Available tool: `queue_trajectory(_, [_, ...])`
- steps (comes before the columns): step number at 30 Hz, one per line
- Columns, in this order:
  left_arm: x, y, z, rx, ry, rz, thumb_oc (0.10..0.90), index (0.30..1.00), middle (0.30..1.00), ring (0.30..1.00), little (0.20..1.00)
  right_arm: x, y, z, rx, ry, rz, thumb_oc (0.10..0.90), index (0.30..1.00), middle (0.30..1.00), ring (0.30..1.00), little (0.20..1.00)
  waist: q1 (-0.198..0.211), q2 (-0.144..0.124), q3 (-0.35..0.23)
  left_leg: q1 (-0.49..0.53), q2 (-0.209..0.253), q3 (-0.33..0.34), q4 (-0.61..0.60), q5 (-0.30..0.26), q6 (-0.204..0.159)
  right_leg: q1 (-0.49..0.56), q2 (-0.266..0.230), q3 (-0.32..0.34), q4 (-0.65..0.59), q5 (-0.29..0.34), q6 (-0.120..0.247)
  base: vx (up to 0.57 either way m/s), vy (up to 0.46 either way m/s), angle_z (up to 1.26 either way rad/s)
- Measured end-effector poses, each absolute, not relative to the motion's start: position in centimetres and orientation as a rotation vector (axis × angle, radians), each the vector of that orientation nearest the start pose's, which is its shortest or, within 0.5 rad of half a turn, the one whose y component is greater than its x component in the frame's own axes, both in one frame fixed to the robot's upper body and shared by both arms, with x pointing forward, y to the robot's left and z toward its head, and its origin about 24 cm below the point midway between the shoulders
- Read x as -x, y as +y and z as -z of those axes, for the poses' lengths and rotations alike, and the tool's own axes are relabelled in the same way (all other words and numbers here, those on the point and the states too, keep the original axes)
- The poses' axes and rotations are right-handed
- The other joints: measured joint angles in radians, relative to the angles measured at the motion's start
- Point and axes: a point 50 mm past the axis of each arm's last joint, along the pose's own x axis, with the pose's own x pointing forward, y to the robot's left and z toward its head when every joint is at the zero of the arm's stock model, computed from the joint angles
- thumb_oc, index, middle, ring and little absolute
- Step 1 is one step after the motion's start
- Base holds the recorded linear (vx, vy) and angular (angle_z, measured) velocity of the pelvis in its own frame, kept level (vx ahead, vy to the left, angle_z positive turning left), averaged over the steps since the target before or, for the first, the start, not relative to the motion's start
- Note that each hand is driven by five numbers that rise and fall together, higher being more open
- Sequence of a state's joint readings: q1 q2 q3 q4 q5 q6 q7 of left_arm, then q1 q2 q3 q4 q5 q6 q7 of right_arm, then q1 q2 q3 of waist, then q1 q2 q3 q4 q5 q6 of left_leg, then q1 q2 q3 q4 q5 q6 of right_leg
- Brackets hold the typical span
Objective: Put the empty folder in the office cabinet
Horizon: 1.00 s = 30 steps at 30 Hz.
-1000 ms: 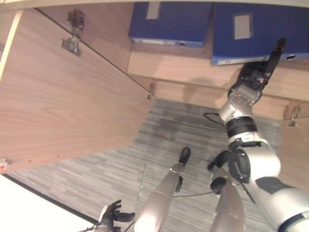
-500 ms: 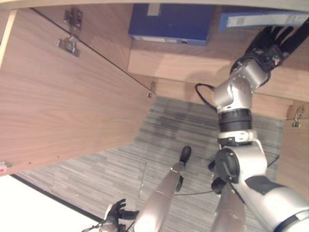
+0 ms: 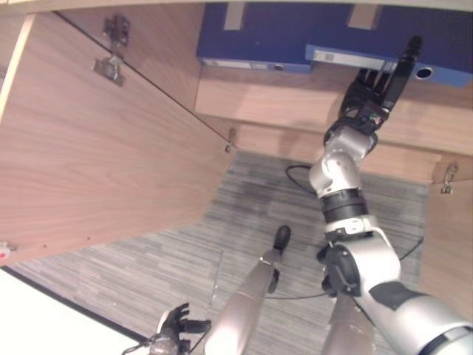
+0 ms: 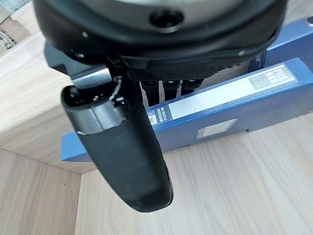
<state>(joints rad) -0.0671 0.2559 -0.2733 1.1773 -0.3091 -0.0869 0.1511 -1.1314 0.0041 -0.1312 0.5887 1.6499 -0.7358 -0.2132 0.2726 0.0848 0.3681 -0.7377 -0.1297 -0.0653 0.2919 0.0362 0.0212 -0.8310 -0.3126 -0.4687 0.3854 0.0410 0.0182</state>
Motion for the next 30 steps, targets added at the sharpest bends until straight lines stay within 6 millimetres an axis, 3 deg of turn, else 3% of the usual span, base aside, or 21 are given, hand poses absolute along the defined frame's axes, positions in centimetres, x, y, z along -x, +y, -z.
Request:
queue_trajectory(3, [-13.2, 23.0, 14.8, -0.202, 1.028, -0.212, 0.8, 0.9, 0.9, 0.9, 0.9, -37.9, -13.1, -24.2, -1.826, -0.577, 0.164, 0.8, 0.9, 0.9, 0.9, 0.9, -0.02, -0.02, 0.012, -0.008, 0.001, 0.002, 0.001, -0.001, 0.002, -0.006, 0.003, 0.0, -0.005, 0.001, 0.001, 0.0, 0.007, -0.01])
queue_trajectory(8, [-14.2, 22.8, 14.5, -0.202, 0.998, -0.202, 0.8, 0.9, 0.9, 0.9, 0.9, -37.5, -12.0, -21.9, -1.858, -0.52, 0.214, 0.8, 0.9, 0.9, 0.9, 0.9, -0.04, -0.021, 0.013, -0.01, 0.001, 0.022, 0.001, -0.004, 0.009, -0.018, 0.006, 0.022, -0.003, 0.011, -0.009, -0.01, 0.027, -0.08])
queue_trajectory(13, [-14.9, 22.8, 14.2, -0.205, 0.978, -0.211, 0.8, 0.9, 0.9, 0.9, 0.9, -37.5, -12.2, -21.3, -1.849, -0.512, 0.241, 0.8, 0.9, 0.9, 0.9, 0.9, -0.053, -0.02, 0.014, -0.01, 0.002, 0.025, 0.002, -0.007, 0.009, -0.019, 0.009, 0.026, -0.005, 0.012, -0.01, -0.01, 0.009, -0.02])
queue_trajectory(17, [-14.7, 23.3, 14.2, -0.19, 0.99, -0.239, 0.8, 0.9, 0.9, 0.9, 0.9, -38.1, -11.8, -20.6, -1.593, -0.419, 0.131, 0.8, 0.9, 0.9, 0.9, 0.9, -0.054, -0.025, 0.02, -0.007, 0.007, 0.039, 0.018, -0.017, 0.007, -0.018, 0.016, 0.042, -0.003, 0.016, -0.016, -0.03, -0.01, -0.09])
queue_trajectory(18, [-14.7, 23.6, 14.1, -0.178, 0.988, -0.264, 0.8, 0.9, 0.9, 0.9, 0.9, -38.5, -11.5, -20.7, -1.416, -0.358, 0.077, 0.8, 0.9, 0.9, 0.9, 0.9, -0.053, -0.033, 0.024, -0.007, 0.01, 0.044, 0.027, -0.02, 0.008, -0.017, 0.018, 0.046, -0.002, 0.019, -0.02, -0.01, -0.038, -0.09])
queue_trajectory(20, [-14.8, 24.9, 13.8, -0.181, 0.987, -0.295, 0.8, 0.9, 0.9, 0.9, 0.9, -39.1, -12.3, -22.8, -1.067, -0.345, -0.042, 0.8, 0.9, 0.9, 0.9, 0.9, -0.059, -0.056, 0.037, -0.013, 0.017, 0.052, 0.042, -0.025, 0.006, -0.016, 0.025, 0.047, -0.007, 0.021, -0.017, 0.0, -0.039, -0.13])
queue_trajectory(21, [-14.8, 25.4, 13.7, -0.194, 0.991, -0.298, 0.8, 0.9, 0.9, 0.9, 0.9, -39.2, -12.1, -23.7, -1.0, -0.352, -0.077, 0.8, 0.9, 0.9, 0.9, 0.9, -0.062, -0.062, 0.04, -0.017, 0.021, 0.054, 0.048, -0.026, 0.006, -0.016, 0.03, 0.047, -0.013, 0.024, -0.013, 0.0, -0.04, -0.13])
queue_trajectory(24, [-14.7, 26.3, 13.4, -0.215, 0.984, -0.311, 0.8, 0.9, 0.9, 0.9, 0.9, -39.3, -11.0, -28.2, -0.965, -0.45, -0.168, 0.8, 0.9, 0.9, 0.9, 0.9, -0.079, -0.069, 0.043, -0.025, 0.027, 0.05, 0.058, -0.029, 0.003, -0.013, 0.04, 0.046, -0.026, 0.035, -0.008, 0.0, -0.021, -0.03])
queue_trajectory(27, [-14.7, 26.6, 13.4, -0.221, 0.983, -0.316, 0.8, 0.9, 0.9, 0.9, 0.9, -39.0, -10.5, -29.9, -0.992, -0.496, -0.218, 0.8, 0.9, 0.9, 0.9, 0.9, -0.075, -0.07, 0.042, -0.032, 0.033, 0.05, 0.062, -0.028, 0.002, -0.013, 0.046, 0.044, -0.037, 0.041, -0.006, 0.0, -0.045, -0.02])
queue_trajectory(30, [-14.7, 26.8, 13.3, -0.232, 0.984, -0.316, 0.8, 0.9, 0.9, 0.9, 0.9, -38.9, -9.6, -30.1, -1.034, -0.492, -0.235, 0.8, 0.9, 0.9, 0.9, 0.9, -0.072, -0.071, 0.042, -0.033, 0.033, 0.05, 0.063, -0.028, 0.001, -0.012, 0.048, 0.043, -0.041, 0.042, -0.004, 0.0, -0.021, 0.0])
